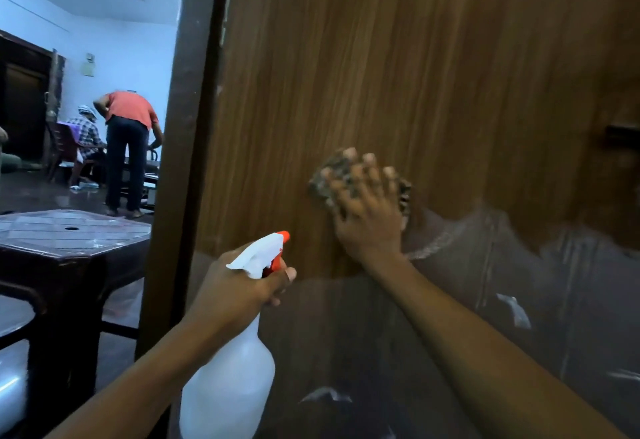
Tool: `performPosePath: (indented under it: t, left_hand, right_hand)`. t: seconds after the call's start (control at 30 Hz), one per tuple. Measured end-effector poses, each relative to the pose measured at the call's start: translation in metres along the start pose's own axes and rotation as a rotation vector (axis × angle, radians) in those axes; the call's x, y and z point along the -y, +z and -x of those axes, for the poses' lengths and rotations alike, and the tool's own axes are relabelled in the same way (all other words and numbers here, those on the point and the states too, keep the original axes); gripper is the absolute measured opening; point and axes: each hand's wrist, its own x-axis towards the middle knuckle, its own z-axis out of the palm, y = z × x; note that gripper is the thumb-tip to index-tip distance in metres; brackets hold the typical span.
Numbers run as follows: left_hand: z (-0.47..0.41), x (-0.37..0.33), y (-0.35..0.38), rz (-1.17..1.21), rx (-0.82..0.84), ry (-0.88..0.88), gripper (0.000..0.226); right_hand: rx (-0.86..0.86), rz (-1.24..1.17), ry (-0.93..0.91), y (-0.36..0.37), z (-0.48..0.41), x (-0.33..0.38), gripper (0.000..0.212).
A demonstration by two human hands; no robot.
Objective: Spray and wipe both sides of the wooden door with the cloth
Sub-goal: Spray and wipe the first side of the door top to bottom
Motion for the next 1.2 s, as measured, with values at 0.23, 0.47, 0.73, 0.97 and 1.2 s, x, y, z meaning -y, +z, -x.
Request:
performPosePath:
  t: [0.23, 0.47, 0.73, 0.97, 1.2]
  left_hand:
    - [0.013, -0.011, 0.039, 0.005, 0.055, 0.056, 0.033]
    - [0.014, -0.022, 0.093, -0.032, 0.109, 0.051, 0.045]
    - [0.025, -0.036, 0.146, 0.01, 0.126, 0.058, 0.052]
    - [0.011, -0.06, 0.201, -0.027, 0.184, 0.181, 0.048]
    - [0.011, -0.06, 0.244, 0.01, 0.217, 0.125, 0.047]
  right_hand:
    - [0.129, 0.018, -0.388, -0.026, 0.132, -0.064, 0.056]
    - [-0.017, 0.034, 0.165, -0.041, 0.053, -0.101, 0.047]
    - [0.124, 0.057, -0.294, -0.063, 0.174, -0.171, 0.054]
    - [-0.055, 0.099, 0.187, -0.073, 0.086, -0.205, 0.047]
    - [0.102, 0.053, -0.311, -0.084, 0.206, -0.234, 0.051]
